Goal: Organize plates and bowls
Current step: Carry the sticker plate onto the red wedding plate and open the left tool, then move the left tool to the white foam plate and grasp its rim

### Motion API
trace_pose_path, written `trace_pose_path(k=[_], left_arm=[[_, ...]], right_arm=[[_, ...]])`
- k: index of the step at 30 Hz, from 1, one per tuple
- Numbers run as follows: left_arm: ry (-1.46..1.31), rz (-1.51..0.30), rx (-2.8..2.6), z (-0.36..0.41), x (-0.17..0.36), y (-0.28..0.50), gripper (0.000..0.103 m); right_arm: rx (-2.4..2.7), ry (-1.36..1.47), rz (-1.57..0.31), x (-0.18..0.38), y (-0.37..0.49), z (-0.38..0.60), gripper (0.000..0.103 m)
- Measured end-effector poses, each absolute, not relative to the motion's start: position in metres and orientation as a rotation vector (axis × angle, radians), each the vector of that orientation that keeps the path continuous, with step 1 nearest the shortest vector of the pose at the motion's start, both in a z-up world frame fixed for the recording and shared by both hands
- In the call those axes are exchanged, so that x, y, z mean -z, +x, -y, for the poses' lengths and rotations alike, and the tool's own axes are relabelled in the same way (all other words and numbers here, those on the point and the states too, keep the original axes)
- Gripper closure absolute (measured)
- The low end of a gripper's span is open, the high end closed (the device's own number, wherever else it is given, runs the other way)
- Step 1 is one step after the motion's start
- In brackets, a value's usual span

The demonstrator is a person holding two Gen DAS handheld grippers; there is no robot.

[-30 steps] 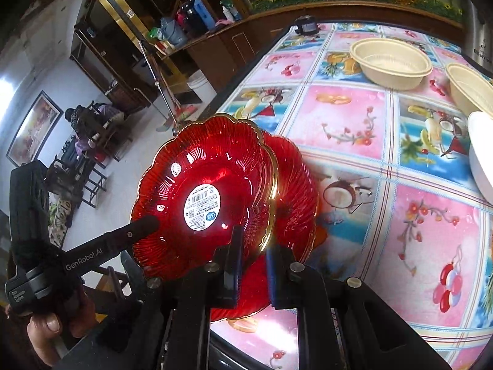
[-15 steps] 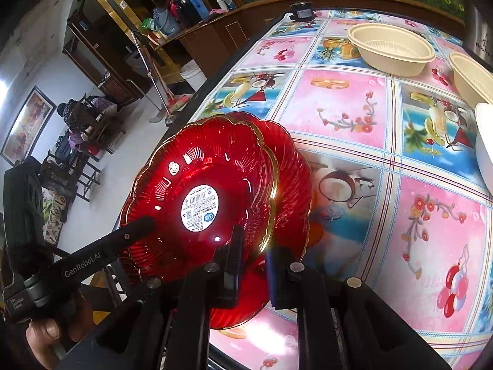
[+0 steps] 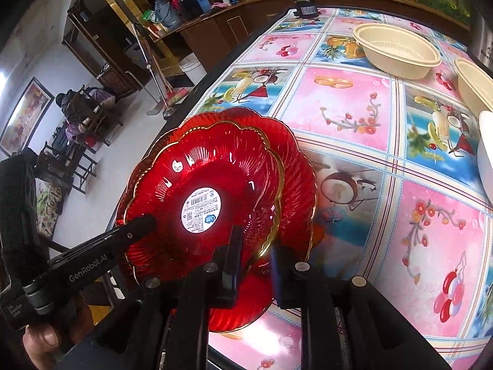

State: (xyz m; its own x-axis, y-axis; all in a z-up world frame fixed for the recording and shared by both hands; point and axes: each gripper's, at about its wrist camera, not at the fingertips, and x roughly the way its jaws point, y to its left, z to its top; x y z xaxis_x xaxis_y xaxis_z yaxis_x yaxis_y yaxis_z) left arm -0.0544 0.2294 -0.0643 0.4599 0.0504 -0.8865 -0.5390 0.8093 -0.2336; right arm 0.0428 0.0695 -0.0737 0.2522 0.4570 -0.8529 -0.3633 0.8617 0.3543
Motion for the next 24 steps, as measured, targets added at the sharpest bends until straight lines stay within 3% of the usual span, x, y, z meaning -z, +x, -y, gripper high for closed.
trace_pose_path(k=[9, 10, 12, 13, 14, 24], left_arm=[[-0.523, -1.038, -0.398, -0.226, 0.061, -0.054, 0.079], [-0.513, -1.032, -0.402, -0.225, 0.059, -0.054, 0.077], [-0.491, -1.006, -0.408, -0.221, 0.053, -0.056, 0.062], [-0.485, -0.985, -0.413, -0.22, 0.049, -0.057, 0.049], [-0.482, -0.971, -0.417, -0.22, 0.047, -0.059, 0.04], [-0.474, -0.733, -0.485, -0.217, 0.013, -0.083, 0.028]], right_arm=[[-0.576, 0.094, -1.208, 0.071, 0.043, -0.071, 0.076], [-0.584, 0.098, -1.213, 0.069, 0.043, -0.071, 0.07], [-0.592, 0.088, -1.199, 0.062, 0.04, -0.073, 0.058], [-0.583, 0.078, -1.191, 0.059, 0.039, -0.073, 0.043], [-0.589, 0.079, -1.174, 0.055, 0.037, -0.072, 0.036], [-0.531, 0.185, -1.006, 0.027, 0.028, -0.024, 0.024]])
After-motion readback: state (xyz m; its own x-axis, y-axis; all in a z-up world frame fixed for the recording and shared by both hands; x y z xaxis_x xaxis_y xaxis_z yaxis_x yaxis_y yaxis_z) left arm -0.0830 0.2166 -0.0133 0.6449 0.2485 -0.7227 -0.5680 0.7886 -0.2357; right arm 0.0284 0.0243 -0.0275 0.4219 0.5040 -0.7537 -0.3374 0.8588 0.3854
